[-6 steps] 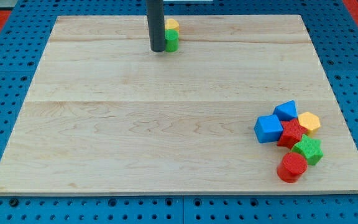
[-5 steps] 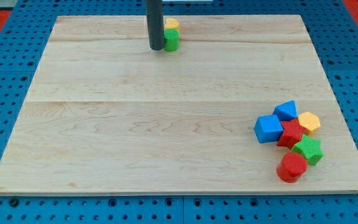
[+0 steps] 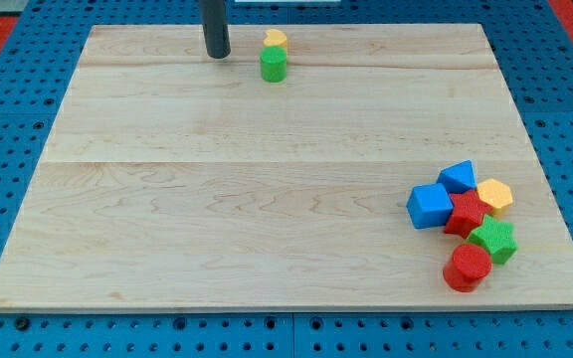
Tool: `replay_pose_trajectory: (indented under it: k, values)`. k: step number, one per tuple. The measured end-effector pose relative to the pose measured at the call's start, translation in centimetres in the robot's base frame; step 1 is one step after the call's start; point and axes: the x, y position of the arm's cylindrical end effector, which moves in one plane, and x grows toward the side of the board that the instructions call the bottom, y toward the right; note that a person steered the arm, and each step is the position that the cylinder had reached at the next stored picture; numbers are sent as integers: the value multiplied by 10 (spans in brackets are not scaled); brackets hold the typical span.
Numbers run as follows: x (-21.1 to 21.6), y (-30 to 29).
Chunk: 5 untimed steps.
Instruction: Slide the yellow heart a bit right
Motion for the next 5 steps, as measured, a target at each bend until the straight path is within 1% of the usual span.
replay_pose_trajectory:
  k: [1,2,4,5]
  values:
    - [-15,1]
    - [-13,1]
    - [-10,62]
    - [-10,81]
